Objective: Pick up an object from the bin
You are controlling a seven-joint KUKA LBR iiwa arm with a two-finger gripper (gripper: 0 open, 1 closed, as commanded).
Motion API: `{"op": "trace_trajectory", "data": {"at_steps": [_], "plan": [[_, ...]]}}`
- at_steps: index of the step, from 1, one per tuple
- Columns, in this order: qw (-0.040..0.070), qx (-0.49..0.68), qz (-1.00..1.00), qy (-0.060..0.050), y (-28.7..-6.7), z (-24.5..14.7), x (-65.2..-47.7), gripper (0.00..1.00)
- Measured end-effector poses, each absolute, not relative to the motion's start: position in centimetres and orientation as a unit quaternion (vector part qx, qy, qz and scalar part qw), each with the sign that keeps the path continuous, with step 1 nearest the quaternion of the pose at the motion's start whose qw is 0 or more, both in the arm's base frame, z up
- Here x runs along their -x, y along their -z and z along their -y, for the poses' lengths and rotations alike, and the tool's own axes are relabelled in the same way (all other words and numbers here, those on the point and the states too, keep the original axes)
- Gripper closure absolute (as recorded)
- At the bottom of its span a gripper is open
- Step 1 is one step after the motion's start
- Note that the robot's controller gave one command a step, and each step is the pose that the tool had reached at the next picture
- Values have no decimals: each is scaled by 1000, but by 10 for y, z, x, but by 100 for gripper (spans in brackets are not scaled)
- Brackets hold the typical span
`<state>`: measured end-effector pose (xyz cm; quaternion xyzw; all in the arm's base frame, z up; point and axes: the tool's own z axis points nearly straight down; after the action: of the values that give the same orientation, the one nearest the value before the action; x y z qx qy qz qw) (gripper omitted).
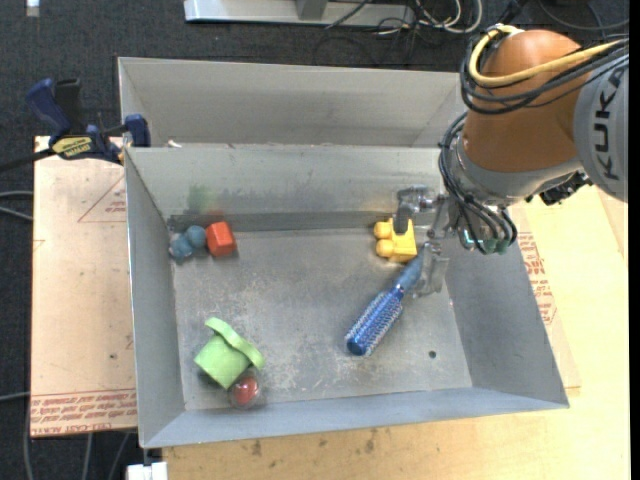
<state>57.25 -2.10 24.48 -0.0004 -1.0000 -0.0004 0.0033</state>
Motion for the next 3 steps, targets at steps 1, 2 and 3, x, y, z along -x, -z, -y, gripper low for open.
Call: {"op": "trace_trajectory", "data": {"at_steps": [1,2,3], "plan": [[4,17,1000,1,-91,33,-582,0],[-5,17,1000,1,-97,32,-587,100],[-3,17,1000,0,-96,33,-586,0]]}}
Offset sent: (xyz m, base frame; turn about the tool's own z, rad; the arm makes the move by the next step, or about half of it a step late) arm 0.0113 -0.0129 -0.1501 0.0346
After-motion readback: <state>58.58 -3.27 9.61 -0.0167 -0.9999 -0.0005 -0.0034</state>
